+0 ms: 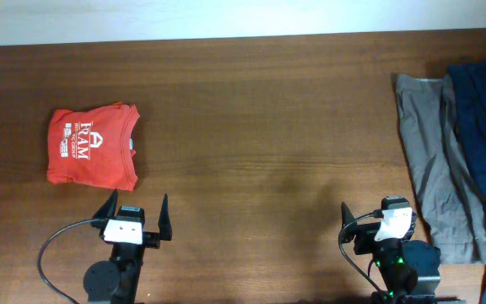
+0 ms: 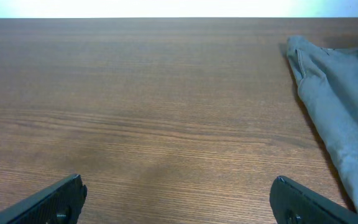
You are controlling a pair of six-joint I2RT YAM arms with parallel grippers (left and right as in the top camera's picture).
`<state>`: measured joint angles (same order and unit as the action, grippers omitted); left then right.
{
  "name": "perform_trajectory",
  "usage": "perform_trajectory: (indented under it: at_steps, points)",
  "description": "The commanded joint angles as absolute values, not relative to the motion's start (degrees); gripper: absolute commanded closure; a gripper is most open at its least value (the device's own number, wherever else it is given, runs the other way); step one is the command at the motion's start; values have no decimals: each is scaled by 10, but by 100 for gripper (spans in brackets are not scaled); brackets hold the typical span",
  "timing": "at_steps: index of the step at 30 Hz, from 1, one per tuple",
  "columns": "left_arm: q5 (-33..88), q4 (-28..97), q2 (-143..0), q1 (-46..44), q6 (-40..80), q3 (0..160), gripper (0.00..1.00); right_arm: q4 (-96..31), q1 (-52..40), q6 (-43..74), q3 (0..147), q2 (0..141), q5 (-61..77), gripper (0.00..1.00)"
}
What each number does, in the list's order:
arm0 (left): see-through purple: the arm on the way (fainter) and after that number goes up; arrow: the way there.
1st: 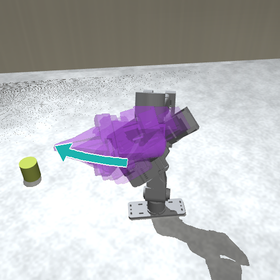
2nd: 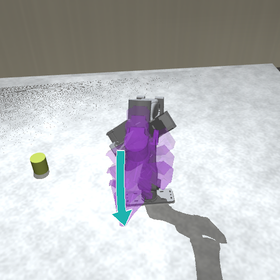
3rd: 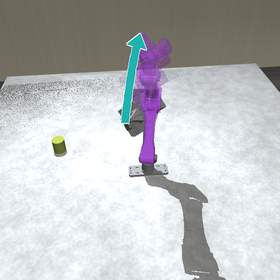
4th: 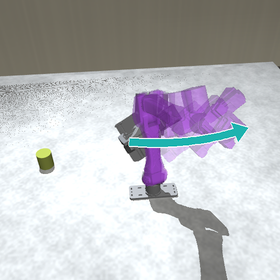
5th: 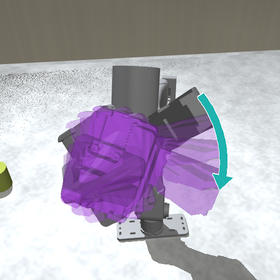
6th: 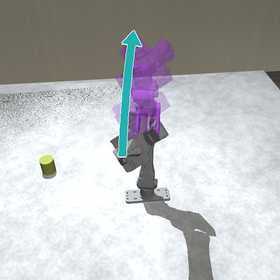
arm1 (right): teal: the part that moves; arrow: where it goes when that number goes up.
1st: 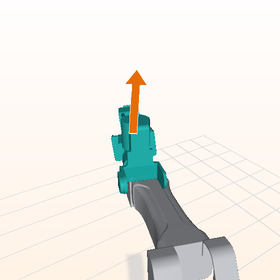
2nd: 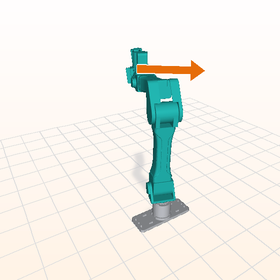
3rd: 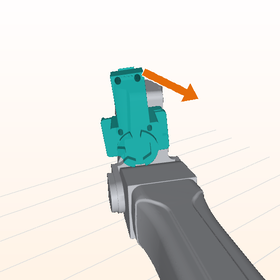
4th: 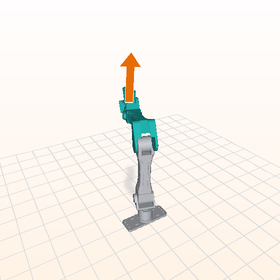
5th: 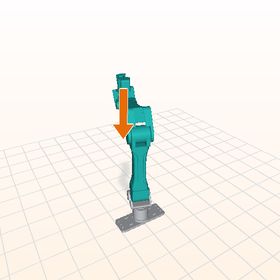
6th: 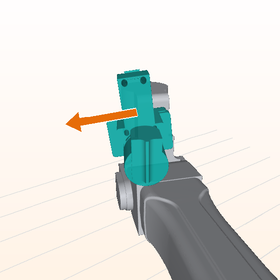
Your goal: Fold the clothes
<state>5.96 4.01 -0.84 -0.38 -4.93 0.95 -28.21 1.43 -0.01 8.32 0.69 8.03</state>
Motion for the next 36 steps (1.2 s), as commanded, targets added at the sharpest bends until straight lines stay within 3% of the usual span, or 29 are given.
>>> perform_trajectory:
  at_steps: [1,18,29,36]
  points:
    - [62,39,-7,-1,-57,5,1,-281,11,5,79,2,84,1]
    - [66,40,-7,-1,-56,5,1,-280,11,6,79,2,89,1]
    - [109,16,-7,-1,39,25,0,-144,11,52,98,2,300,1]
    - [107,112,-58,-1,38,152,1,-164,11,67,207,66,277,1]
